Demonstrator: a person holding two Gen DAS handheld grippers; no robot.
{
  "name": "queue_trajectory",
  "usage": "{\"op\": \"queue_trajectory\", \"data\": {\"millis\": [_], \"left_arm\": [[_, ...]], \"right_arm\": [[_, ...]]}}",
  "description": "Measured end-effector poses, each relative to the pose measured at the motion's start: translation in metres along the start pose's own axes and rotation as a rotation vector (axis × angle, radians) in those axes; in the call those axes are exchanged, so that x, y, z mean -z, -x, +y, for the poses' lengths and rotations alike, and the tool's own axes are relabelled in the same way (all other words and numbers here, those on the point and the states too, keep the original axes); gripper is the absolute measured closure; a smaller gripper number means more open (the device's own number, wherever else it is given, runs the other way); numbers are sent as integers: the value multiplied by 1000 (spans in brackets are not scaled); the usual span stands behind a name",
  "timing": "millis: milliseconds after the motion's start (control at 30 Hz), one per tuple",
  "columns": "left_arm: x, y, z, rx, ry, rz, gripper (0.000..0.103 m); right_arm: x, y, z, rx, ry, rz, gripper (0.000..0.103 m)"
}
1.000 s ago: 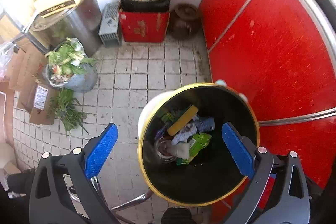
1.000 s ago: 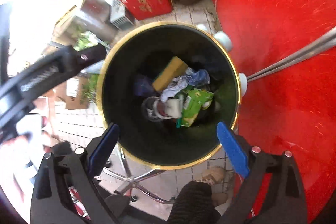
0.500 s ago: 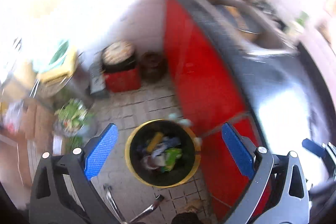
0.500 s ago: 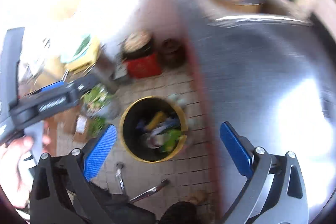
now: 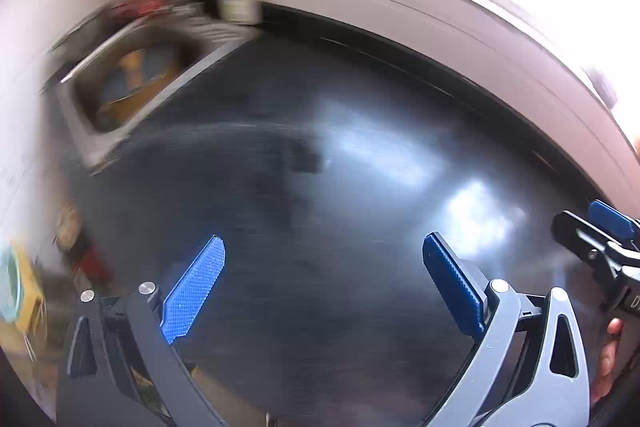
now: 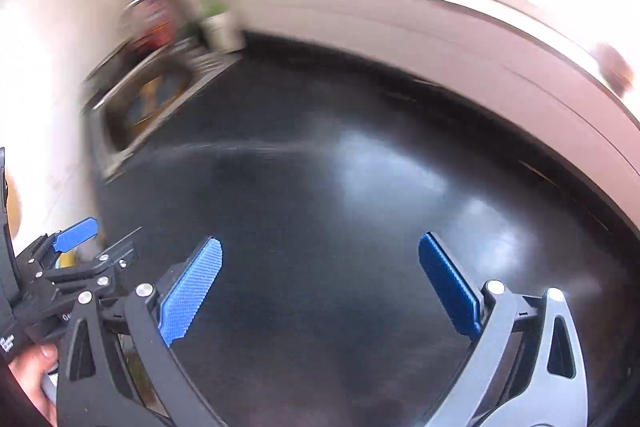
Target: Collect trash
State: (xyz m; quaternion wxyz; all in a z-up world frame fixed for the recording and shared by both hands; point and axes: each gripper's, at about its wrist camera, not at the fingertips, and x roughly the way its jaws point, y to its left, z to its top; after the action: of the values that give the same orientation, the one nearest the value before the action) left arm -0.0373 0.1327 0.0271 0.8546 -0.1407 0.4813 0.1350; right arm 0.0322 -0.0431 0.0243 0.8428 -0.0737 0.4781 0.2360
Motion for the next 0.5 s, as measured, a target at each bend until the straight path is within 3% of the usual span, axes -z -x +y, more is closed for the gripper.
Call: {"op": "queue_trajectory", "data": {"millis": [133, 267, 500], "left_arm": [[2, -12, -79, 48, -132, 35, 7], [15, -25, -150, 80, -251, 72, 7], [41, -39, -214, 120, -387, 151, 7]], "right_arm": [[33, 19, -109, 106, -190, 12, 7], [82, 41, -184, 174, -354, 37, 7], [143, 65, -242, 244, -455, 56, 7]]}}
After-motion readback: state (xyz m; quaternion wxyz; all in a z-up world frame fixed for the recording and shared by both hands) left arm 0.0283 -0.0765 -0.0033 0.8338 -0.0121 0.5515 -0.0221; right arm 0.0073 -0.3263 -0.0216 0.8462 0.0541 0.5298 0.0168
